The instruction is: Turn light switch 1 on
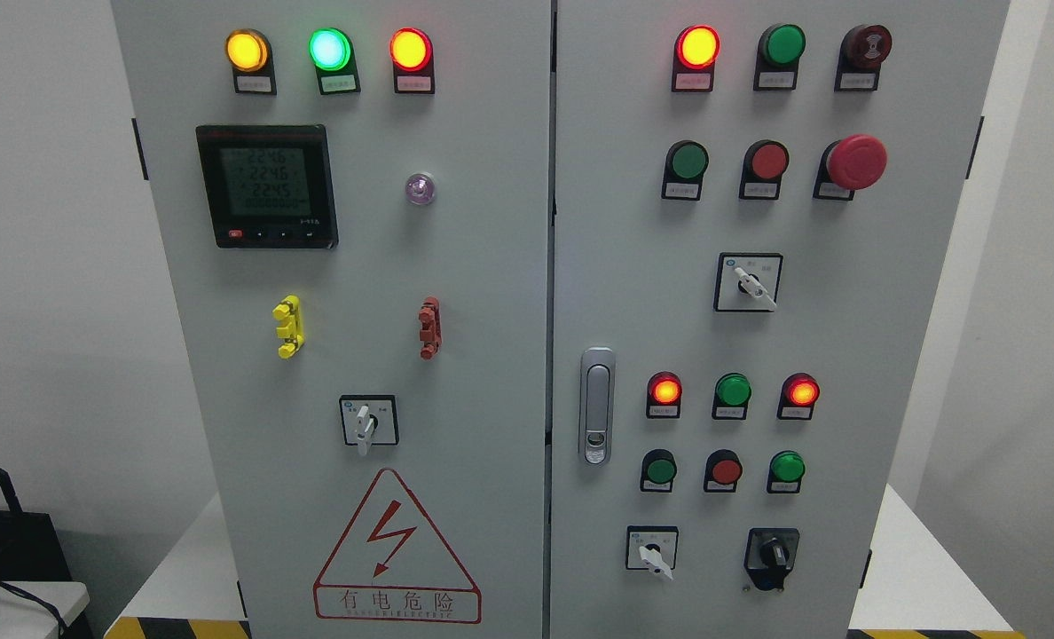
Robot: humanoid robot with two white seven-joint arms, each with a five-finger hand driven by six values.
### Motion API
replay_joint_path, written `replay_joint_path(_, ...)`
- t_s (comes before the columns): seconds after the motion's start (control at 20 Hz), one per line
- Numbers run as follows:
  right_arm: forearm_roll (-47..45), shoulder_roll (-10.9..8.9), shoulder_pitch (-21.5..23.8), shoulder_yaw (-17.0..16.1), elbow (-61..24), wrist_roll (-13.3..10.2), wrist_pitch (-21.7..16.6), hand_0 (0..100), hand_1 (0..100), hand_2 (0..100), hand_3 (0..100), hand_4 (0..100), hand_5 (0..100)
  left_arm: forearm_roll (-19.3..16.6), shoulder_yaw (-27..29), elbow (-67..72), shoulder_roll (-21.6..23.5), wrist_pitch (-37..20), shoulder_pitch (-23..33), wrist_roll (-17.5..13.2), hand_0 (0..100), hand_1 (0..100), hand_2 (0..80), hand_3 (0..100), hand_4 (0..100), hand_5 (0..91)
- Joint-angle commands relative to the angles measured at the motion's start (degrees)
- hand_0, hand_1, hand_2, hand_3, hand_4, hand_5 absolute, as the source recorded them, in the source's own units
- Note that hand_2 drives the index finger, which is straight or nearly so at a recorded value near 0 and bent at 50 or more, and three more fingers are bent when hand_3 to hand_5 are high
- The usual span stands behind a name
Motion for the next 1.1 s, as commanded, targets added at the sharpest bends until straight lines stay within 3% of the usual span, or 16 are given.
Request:
replay_joint_path(0.0, -0.97, 0.0, 0.0, 0.0, 0.0, -0.03, -0.05, 12, 39, 0, 0, 0, 0, -0.02, -0.58, 0.26, -0.01, 0.02, 0.0, 0.04, 41, 0, 0.0, 0, 1, 0.0)
replay_joint_path(1.05, -0.97, 0.0, 0.0, 0.0, 0.0, -0.03, -0.05, 12, 39, 0, 0, 0, 0, -0.2, -0.41, 0.08, 0.08, -0.68, 0.0, 0.48, 40, 0, 0.0, 0, 1, 0.0)
